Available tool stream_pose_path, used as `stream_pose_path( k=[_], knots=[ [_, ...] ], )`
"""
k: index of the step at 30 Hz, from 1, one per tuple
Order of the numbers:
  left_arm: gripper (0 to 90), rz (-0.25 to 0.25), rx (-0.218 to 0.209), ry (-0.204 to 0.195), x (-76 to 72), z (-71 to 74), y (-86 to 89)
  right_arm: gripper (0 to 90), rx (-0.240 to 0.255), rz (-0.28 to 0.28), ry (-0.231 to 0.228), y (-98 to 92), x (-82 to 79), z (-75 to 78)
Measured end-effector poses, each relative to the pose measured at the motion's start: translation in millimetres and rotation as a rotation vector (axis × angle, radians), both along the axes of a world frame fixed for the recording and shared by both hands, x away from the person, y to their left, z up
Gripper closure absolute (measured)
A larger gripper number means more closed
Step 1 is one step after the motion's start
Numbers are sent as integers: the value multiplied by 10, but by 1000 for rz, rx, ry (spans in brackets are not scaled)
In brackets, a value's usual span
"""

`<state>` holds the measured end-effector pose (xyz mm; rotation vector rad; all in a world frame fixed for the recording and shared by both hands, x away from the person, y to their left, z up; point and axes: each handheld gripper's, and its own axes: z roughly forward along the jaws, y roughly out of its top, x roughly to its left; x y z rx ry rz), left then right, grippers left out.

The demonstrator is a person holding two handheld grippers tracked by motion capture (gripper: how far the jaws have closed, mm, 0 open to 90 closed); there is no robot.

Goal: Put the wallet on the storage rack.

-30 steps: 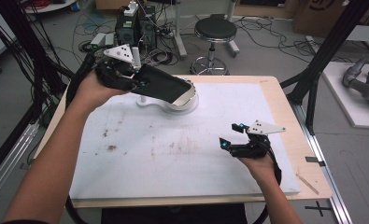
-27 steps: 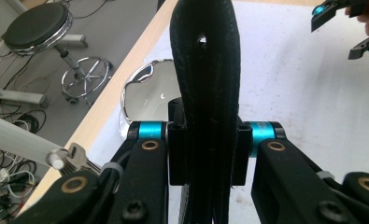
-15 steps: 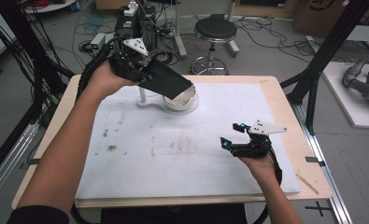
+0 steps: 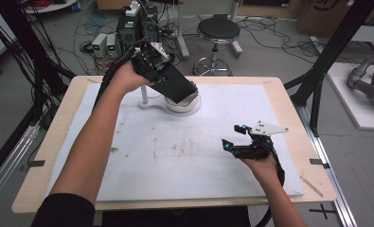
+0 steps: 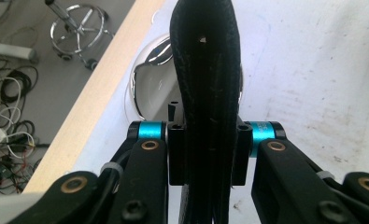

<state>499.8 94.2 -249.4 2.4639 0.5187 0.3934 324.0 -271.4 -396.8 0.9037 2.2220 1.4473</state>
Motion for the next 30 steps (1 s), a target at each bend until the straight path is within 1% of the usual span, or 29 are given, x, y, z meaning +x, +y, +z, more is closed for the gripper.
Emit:
stream_pose_path(
  k=[4,6,8,9,10,11,12,13,15,17,18,19,20,22,24,25,26,28,30],
  knots=[
    [749,15,2,30,121,-112,-13,217,3,9,1,12,7,-1],
    [747,20,-2,56,180,-188,-14,217,3,16,4,22,9,-3],
    [744,25,-58,65,218,-223,9,217,4,21,8,27,10,-4],
    [741,36,-69,63,231,-232,20,217,4,22,11,30,10,-4],
    [731,50,-70,48,239,-239,27,217,5,25,12,31,12,-5],
    [698,79,-41,3,241,-237,26,217,4,26,12,33,12,-6],
    [646,95,-33,-10,244,-234,28,217,4,25,15,37,9,-7],
    [620,105,-36,-28,245,-226,31,217,4,26,15,38,7,-6],
    [530,123,-28,-75,234,-205,22,217,3,27,13,42,5,-5],
    [502,133,-33,-117,223,-179,15,217,3,29,16,49,4,-4],
    [464,150,-39,-134,220,-173,8,217,3,31,12,53,7,-6],
    [423,159,-34,-146,222,-161,5,217,2,34,16,64,6,-6],
    [423,165,-40,-160,221,-157,2,217,2,34,16,64,6,-6],
    [403,184,-38,-189,222,-138,3,217,-3,35,14,66,5,-6],
    [396,200,-45,-206,230,-130,8,217,-2,37,14,67,5,-7],
    [388,210,-45,-219,234,-134,6,217,0,36,15,68,5,-9],
    [386,217,-45,-223,240,-140,4,217,1,36,15,67,8,-11],
    [386,233,-59,-247,252,-174,-6,217,-4,36,18,66,13,-15],
    [378,256,-52,-272,264,-204,-27,217,-3,38,24,68,13,-16]
  ],
)
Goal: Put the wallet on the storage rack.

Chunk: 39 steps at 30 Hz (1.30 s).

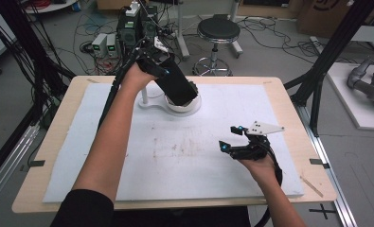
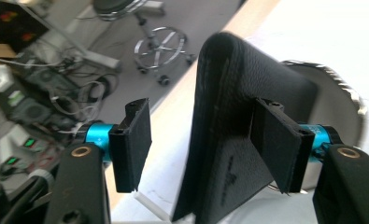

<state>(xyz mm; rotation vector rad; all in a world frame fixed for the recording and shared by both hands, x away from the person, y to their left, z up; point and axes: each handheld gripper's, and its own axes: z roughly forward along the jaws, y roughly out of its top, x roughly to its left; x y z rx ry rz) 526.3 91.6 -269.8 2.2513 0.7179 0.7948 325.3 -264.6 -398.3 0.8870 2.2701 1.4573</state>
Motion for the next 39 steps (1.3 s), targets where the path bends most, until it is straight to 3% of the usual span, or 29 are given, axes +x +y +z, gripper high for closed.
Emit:
stream_pose_path(
  k=[7,17,24,28,33,39],
  knots=[
    [358,22,9,-17,36,-32,5,217,-6,6,5,2,-4,-6],
    [316,-29,-69,-42,-139,149,32,216,-1,6,3,8,-14,4],
    [283,-134,-193,-19,-469,243,110,215,20,-15,-1,-43,2,21],
    [277,-182,-234,-28,-716,251,229,210,32,-40,-3,-102,14,32],
    [243,-232,-316,-9,-1028,144,470,209,46,-70,-16,-187,19,63],
    [225,-260,-359,14,-1335,-72,713,204,55,-94,-45,-284,48,158]
  ],
)
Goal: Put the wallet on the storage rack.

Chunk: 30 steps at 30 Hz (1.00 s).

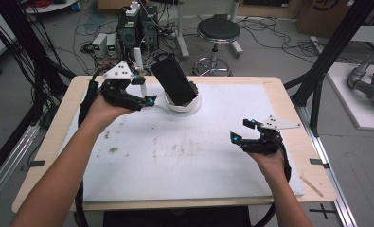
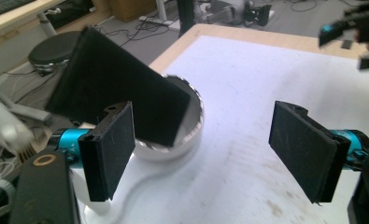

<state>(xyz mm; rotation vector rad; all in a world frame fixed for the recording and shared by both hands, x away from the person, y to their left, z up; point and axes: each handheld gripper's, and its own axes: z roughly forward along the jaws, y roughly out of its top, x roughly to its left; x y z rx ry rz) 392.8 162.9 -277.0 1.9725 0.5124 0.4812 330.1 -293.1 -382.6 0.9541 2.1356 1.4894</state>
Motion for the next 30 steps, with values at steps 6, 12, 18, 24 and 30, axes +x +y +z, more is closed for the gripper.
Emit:
stream_pose_path(
  k=[6,12,18,24,30],
  knots=[
    [212,-12,-53,27,-251,-292,218,201,11,-28,2,-67,16,19],
    [190,-1,-134,46,-407,-532,384,200,8,-42,0,-98,33,-4],
    [186,-3,-180,82,-559,-814,465,200,10,-41,3,-135,36,-26],
    [180,13,-179,71,-570,-1002,588,198,-11,-45,16,-134,44,-81],
    [177,38,-176,118,-504,-1125,672,198,-41,-47,41,-117,70,-153]
  ],
)
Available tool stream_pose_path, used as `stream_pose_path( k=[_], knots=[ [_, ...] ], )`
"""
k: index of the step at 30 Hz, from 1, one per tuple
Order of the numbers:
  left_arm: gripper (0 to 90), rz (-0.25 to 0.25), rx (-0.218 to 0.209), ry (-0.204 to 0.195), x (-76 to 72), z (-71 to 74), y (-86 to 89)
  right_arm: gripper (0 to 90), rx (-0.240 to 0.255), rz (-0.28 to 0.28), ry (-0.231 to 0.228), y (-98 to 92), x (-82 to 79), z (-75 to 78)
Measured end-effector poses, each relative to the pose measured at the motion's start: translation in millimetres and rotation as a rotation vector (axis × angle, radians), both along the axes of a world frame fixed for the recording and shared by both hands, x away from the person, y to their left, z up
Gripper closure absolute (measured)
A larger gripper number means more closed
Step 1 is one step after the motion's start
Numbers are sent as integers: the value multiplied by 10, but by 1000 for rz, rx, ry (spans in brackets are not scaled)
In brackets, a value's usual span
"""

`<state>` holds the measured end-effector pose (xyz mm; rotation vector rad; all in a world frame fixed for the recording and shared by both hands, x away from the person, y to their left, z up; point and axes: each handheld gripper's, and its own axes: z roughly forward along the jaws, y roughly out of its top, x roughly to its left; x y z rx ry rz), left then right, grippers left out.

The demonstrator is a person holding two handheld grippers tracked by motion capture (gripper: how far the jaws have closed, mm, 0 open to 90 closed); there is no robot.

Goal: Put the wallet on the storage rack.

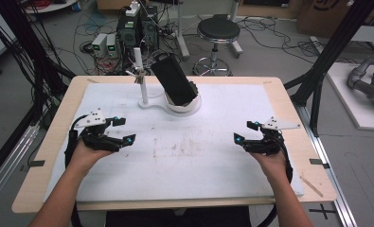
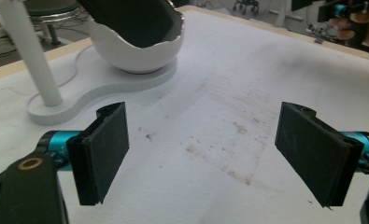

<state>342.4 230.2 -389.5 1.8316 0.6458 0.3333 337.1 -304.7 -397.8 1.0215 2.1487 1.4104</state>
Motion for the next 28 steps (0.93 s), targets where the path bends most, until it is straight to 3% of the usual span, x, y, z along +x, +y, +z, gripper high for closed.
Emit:
stream_pose_path(
  k=[4,8,28],
  knots=[
    [177,25,-25,-7,-24,-25,35,198,-4,-3,5,18,-4,-12],
    [172,2,4,25,0,-65,39,198,-7,-4,9,22,-8,-23],
    [171,23,-7,40,13,-103,55,198,-5,-1,10,13,-2,-26]
  ],
)
